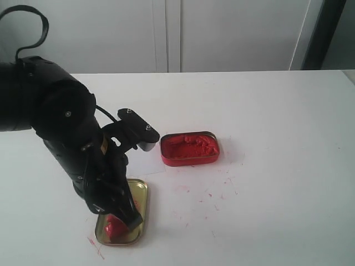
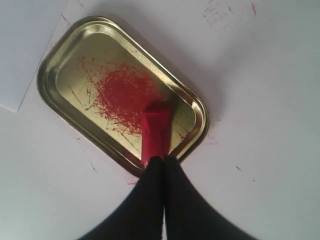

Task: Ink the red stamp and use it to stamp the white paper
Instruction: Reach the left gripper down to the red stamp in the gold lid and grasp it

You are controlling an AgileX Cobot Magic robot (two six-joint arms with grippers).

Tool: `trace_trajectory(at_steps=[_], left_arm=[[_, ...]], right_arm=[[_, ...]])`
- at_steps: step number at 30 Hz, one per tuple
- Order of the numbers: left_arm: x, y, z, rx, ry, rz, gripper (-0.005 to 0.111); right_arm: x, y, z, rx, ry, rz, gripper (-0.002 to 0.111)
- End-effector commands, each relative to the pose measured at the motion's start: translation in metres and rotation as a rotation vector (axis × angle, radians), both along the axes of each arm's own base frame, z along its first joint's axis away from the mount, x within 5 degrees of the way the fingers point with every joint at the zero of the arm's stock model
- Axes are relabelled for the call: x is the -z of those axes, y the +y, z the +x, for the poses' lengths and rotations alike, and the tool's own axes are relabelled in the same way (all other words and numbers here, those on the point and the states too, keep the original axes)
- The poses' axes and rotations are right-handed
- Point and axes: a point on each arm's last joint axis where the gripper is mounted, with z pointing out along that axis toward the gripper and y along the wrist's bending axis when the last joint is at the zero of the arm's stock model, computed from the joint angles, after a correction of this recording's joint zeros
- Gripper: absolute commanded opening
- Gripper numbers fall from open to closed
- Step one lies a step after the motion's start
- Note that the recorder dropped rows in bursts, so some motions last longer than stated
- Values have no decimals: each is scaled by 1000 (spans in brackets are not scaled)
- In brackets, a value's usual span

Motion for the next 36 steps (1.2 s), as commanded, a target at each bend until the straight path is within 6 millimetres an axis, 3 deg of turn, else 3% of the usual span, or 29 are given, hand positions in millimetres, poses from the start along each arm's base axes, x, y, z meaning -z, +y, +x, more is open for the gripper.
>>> trace_trajectory(at_steps=[1,11,21,28,36], left_arm=[[8,-2,-2,14,45,33,0],[12,4,7,-33,66,34,1],[11,2,9,12,38,21,39],[16,1,10,31,36,26,40],[40,-3,15,39,89,81,40]], right_arm=[[0,0,0,2,-15,5,0],[0,0,0,2,-15,5,0],[0,0,0,2,-15,5,0],[0,0,0,2,-15,5,0],[0,0,0,2,-15,5,0]])
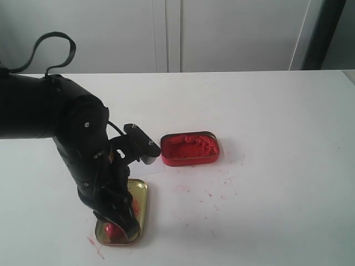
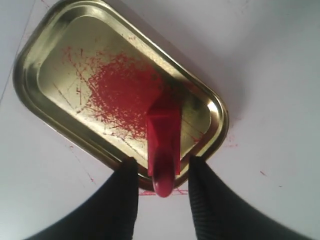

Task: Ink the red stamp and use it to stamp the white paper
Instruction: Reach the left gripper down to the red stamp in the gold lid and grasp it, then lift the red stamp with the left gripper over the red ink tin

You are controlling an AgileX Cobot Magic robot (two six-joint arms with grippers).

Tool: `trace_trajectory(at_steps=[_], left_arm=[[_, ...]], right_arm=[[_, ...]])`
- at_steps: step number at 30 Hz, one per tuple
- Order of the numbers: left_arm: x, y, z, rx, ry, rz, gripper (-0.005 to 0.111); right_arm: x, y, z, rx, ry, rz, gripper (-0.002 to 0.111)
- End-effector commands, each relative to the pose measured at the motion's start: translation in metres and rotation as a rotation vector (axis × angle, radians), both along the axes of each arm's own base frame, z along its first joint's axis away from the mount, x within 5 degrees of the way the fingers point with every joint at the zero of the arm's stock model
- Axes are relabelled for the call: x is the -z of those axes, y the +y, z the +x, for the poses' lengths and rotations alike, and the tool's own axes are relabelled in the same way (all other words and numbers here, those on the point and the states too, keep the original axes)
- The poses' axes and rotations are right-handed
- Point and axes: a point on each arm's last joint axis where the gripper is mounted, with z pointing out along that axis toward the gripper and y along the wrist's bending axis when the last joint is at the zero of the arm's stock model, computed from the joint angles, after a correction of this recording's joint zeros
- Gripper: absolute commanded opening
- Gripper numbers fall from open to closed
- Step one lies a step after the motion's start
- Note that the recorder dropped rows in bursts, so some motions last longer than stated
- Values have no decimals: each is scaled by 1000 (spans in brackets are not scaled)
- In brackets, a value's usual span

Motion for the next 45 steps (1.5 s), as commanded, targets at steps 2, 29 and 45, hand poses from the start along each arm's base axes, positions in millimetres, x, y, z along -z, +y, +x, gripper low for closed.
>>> trace_trajectory(at_steps=[2,29,45], left_arm=[[14,-2,2,0,38,29,40],[24,-5,5,0,45,36,0],[20,-4,5,1,70,64,0]], right_arm=[[0,0,0,2,-15,5,0],[0,0,0,2,-15,5,0],[0,0,0,2,-15,5,0]])
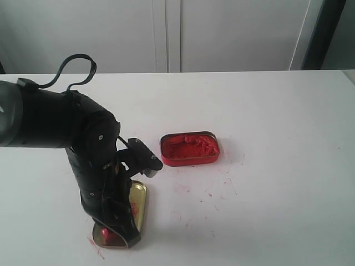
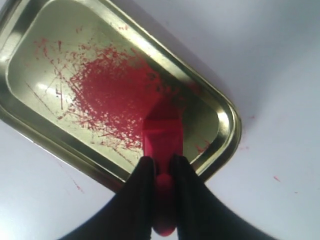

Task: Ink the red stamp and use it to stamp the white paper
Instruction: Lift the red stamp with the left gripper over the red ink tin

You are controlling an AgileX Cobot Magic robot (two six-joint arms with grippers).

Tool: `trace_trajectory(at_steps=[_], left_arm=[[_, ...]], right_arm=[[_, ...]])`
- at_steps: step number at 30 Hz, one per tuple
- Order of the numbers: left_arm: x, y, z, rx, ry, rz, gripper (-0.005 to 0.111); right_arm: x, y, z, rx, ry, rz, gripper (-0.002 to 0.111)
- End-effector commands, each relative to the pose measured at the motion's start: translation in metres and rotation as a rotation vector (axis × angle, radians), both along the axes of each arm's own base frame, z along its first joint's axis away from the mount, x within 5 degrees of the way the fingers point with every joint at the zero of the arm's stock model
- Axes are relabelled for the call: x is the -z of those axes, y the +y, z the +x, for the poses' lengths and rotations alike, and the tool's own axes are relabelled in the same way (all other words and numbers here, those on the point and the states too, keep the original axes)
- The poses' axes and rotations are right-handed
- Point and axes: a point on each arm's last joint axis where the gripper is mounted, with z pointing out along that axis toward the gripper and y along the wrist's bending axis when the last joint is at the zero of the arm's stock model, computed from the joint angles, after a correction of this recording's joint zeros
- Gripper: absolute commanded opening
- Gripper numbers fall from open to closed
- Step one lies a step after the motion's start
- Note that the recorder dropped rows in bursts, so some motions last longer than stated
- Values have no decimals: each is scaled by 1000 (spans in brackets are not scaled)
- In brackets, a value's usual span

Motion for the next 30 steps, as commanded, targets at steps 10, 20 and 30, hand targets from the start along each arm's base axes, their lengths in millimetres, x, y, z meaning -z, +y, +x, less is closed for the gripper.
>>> trace_trajectory(at_steps=[10,20,30], left_arm=[[-26,-10,10,-6,-2,-7,0],[-43,-17,18,87,-38,-29,0],[-72,-30,31,143,-124,-97,0]], right_arm=[[0,0,0,1,-15,3,0],[0,0,0,1,-15,3,0],[0,0,0,1,-15,3,0]])
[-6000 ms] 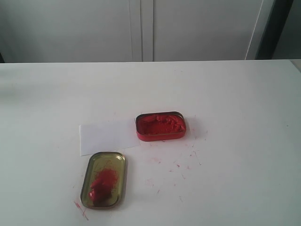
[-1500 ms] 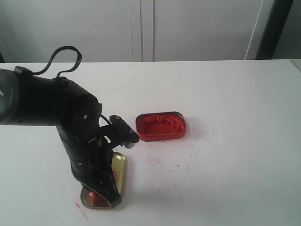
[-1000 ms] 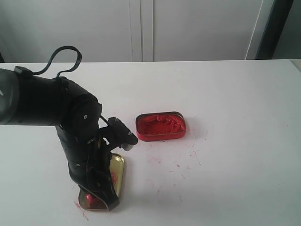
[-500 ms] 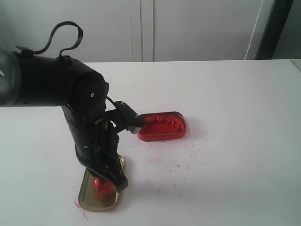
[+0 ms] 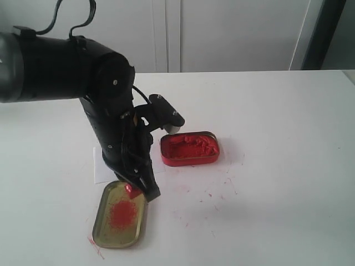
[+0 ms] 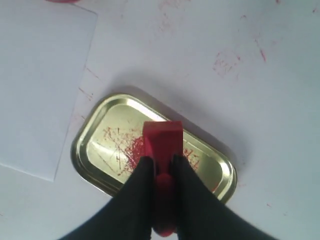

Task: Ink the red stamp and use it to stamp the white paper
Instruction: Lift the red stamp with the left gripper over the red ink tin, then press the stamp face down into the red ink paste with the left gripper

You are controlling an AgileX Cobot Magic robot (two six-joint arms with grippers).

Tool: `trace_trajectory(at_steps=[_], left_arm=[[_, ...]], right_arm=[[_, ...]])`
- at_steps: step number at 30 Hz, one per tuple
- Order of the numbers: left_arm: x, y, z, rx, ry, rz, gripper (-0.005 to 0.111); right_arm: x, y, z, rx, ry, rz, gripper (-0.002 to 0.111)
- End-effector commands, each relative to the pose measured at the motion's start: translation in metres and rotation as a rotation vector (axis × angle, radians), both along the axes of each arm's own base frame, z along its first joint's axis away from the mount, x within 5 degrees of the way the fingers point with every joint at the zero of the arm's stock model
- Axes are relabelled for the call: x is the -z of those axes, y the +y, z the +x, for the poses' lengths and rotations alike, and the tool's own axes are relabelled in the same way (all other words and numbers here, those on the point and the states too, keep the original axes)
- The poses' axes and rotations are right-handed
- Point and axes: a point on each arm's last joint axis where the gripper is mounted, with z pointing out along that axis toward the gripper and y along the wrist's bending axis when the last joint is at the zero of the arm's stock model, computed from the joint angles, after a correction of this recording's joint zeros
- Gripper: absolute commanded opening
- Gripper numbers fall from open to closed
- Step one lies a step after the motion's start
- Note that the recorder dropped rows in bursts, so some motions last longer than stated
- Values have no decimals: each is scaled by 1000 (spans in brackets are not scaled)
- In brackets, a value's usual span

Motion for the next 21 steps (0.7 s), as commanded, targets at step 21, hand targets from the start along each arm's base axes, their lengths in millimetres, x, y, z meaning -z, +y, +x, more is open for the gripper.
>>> trace_trajectory(at_steps=[21], left_arm=[[-27,-54,84,216,-57,-13,0]], right_arm=[[0,0,0,1,-15,3,0]])
